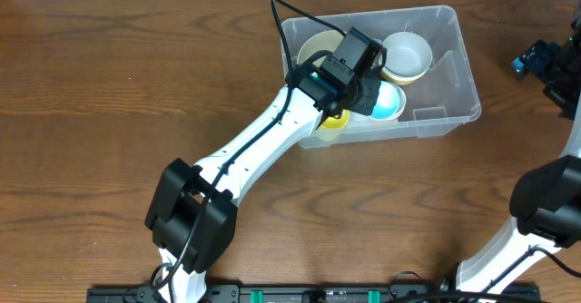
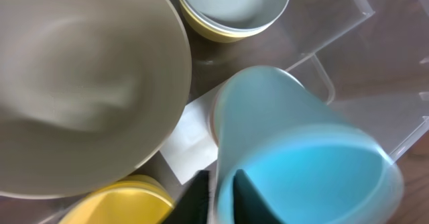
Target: Pack container
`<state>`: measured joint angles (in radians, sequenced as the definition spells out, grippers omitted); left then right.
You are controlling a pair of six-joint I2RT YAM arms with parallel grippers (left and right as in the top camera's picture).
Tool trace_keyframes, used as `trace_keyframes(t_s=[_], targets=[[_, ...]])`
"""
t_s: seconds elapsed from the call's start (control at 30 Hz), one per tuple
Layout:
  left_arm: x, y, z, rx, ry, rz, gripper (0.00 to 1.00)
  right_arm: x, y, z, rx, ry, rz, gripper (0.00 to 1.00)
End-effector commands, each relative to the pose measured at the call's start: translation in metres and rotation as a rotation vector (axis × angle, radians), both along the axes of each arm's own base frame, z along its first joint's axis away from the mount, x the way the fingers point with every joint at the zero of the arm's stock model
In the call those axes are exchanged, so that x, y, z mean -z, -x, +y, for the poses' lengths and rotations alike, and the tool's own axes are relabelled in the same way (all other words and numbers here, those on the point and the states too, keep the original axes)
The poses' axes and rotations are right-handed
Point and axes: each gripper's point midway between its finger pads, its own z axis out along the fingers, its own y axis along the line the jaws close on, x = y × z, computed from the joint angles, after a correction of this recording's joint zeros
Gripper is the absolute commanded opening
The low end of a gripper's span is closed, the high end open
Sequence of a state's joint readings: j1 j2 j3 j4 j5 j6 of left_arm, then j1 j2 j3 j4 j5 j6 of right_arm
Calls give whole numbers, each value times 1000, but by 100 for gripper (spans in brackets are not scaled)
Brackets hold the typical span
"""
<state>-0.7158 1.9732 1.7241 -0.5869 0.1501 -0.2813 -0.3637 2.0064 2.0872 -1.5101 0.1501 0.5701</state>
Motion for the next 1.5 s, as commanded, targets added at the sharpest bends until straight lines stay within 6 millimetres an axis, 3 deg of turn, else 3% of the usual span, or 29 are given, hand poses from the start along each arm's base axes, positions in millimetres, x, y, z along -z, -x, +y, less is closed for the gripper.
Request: trace_keyframes(t_s=[0.0,0.13,0.27,0.37,0.47,0.6,0.7,0.8,0.9,1.2,1.47], targets=[[7,3,1,6,-15,10,29,-1,2,-2,17,6,-2,99],[5,1,-1,13,-9,-6,46,-1,2,-2,17,6,-2,99],[-11,-5,-2,33,3,-54,80,-1,2,-2,17,6,-2,99],[-37,-12,10,9,24,-85,99,-1,2,-2,17,6,-2,99],[-71,-19,46,-56,37,-118,98,-1,2,-2,17,6,-2,99],[-115,-19,120,-192,26,-142,98,-1,2,-2,17,6,-2,99],[-140,-6,177,-294,16,-137,98,-1,2,-2,17,6,-2,99],[-152,17,217,-362,0,-119,98,-1,2,-2,17,6,-2,99],[-153,44,236,-387,-7,-108,98,-1,2,-2,17,6,-2,99],[-129,116,259,-462,58,-97,98,-1,2,-2,17,6,-2,99],[-106,169,276,-462,-26,45,98,-1,2,-2,17,6,-2,99]])
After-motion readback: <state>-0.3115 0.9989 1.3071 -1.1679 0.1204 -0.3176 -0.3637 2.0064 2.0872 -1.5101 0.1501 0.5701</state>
